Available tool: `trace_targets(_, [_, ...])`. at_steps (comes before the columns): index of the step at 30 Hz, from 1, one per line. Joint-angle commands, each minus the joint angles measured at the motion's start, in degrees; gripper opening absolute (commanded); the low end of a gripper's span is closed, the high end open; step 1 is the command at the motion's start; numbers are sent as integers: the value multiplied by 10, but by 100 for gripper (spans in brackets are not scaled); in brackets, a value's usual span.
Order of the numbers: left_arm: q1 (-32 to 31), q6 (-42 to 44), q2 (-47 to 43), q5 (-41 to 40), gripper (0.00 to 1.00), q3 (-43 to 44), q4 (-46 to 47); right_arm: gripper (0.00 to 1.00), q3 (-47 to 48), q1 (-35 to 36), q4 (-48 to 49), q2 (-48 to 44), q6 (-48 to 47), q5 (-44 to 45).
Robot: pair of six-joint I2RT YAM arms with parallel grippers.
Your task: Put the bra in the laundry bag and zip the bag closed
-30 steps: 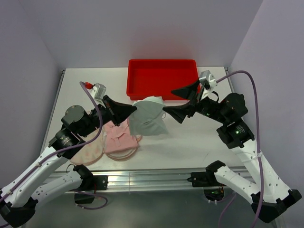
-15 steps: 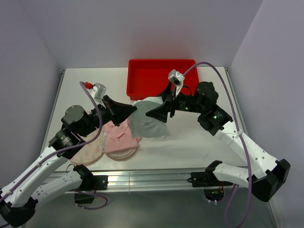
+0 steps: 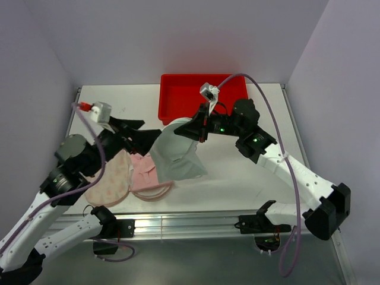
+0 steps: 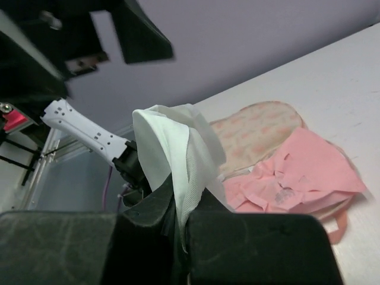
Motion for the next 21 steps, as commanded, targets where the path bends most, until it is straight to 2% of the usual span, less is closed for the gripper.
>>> trace_targets(1, [-1,44,-45,-107,94,51,-53,0,44,19,76,44,37,10])
trace_targets(3, [-1,50,-69,-142,93,53,-63,0,48,40,112,62,40,21])
trace_targets(10, [-1,56,-117,-188,89,22,-75,0,102,90,195,175,118,18])
trace_targets(16, [-2,66,-142,-207,88,3,-73,0,123,135,246,236,140,28])
trace_targets(21, [-1,68,-154,-201,87,-14,-74,0,144,140,292,309,184,11])
